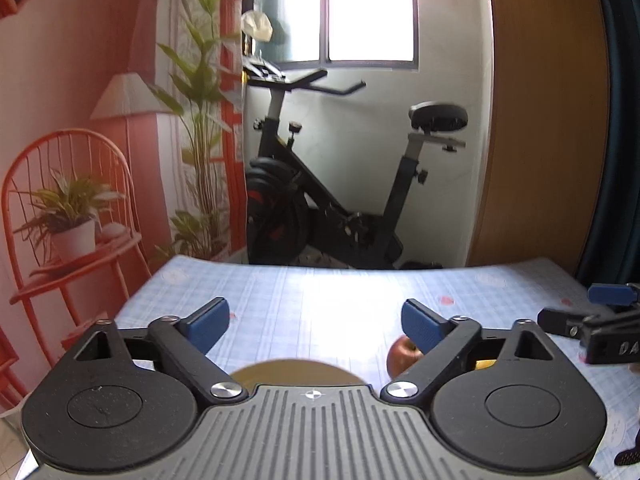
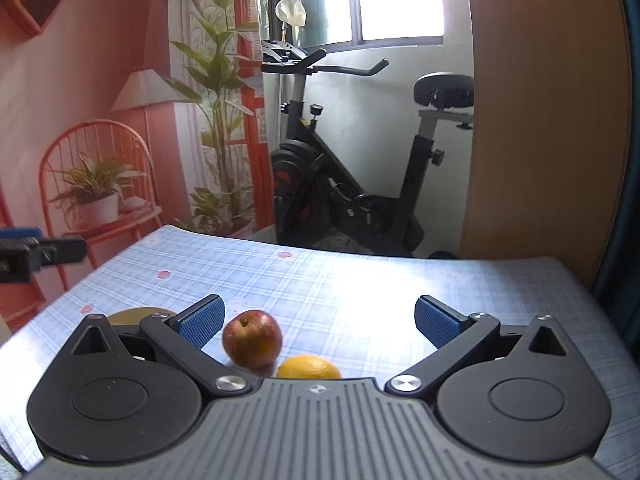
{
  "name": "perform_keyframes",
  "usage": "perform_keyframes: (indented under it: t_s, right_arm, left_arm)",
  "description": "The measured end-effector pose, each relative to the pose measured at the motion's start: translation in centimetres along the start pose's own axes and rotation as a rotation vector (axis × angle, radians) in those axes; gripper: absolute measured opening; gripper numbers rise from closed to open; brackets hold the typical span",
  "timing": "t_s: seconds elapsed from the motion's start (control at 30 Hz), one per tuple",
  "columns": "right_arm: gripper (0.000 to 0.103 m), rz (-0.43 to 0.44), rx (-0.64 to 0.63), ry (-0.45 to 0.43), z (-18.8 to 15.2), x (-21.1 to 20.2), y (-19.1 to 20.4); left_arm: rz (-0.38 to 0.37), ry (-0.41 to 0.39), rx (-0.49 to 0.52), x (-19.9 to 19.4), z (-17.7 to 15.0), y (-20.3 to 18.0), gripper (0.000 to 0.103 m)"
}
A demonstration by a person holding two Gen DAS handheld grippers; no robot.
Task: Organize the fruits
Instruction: 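Move the right tool toward the yellow lemon beside the red apple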
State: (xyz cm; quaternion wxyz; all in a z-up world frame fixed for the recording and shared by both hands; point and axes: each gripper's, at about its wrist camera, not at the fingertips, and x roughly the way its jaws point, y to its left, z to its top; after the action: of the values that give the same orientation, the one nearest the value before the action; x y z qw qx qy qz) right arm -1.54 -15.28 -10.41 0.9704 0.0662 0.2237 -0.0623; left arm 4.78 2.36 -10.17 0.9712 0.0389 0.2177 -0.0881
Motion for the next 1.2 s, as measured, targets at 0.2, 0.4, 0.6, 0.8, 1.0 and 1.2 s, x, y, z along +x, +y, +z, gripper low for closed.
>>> perform_keyframes:
  t_s: [0.2,0.4,0.6,0.8,1.0,1.2]
  right_arm:
    - [0.103,0.050,0.052,0.042,-0.2,0.7,-1.8]
    - [0.103,0.072,0.101,0.071,-0.7,1.1,-2.7]
    - [0.103,0.096,0.142,0.047,-1.1,1.0,-3.6]
    - [0.103,0.099,0.170,0.040,-1.3,1.1,-4.0]
    - [0.103,0.072,0.123,0.057,-1.2,0.9,-3.5]
    - [0.098,0.011,0.083,0.059,-1.4,0.5,-3.2]
  left_arm:
    - [-0.029,0.028,0.000,0.7,-0.5,0.3,0.089]
    - [-0.053,0.032,-0.044,1.3,-1.2,0.8,0.086]
    - [-0.049,0.019,-0.032,1.5,-1.3,0.4,0.076]
    - [-0.111,0.055,-0.026,2.1,-1.4,0.4,0.076]
    - [-0.137,0.083,-0.029,2.3,-1.7,0.3,0.076]
    - [-0.119,0.099,-0.036,2.2,-1.6,0.6,0.076]
